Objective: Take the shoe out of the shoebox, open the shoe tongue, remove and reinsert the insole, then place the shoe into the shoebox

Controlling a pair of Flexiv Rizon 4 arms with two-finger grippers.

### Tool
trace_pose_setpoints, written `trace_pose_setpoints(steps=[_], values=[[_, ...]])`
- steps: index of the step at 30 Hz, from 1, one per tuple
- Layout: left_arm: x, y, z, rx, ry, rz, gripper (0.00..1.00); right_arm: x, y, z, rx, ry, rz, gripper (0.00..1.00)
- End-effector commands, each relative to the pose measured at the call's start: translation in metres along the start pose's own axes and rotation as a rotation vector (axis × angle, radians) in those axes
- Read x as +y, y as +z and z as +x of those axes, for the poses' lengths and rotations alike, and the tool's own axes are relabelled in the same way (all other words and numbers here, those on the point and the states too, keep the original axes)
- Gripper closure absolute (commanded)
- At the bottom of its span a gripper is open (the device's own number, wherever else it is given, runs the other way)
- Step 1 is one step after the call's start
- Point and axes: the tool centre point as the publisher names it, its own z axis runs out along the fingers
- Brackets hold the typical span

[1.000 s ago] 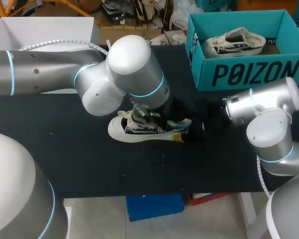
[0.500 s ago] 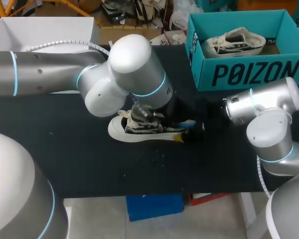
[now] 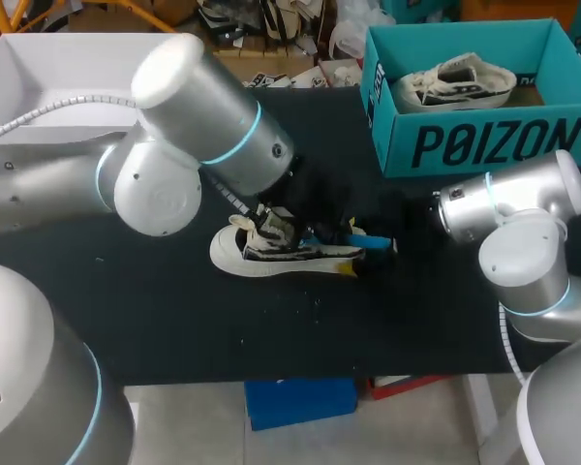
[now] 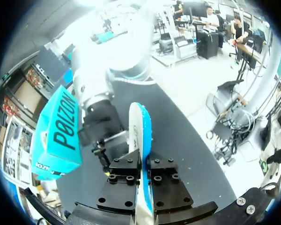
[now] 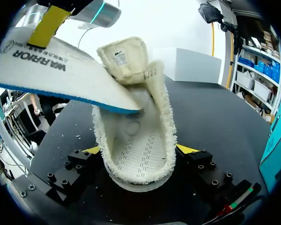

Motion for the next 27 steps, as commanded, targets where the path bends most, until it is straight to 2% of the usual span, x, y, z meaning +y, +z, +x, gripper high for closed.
trace_pose_setpoints(steps=[1, 6, 11, 27], values=[[-0.016, -0.03, 0.002, -0.011, -0.013, 0.164, 1.0, -0.003, 0.002, -0.001, 0.0, 0.002, 0.001, 1.0], [-0.046, -0.057, -0.003, -0.018, -0.067, 0.409, 1.0, -0.003, 0.002, -0.001, 0.0, 0.002, 0.001, 1.0], [-0.061, -0.093, -0.011, 0.011, -0.067, 0.611, 1.0, -0.003, 0.002, -0.001, 0.0, 0.002, 0.001, 1.0], [-0.061, -0.093, -0.011, 0.011, -0.067, 0.611, 1.0, -0.003, 0.002, -0.001, 0.0, 0.002, 0.001, 1.0]])
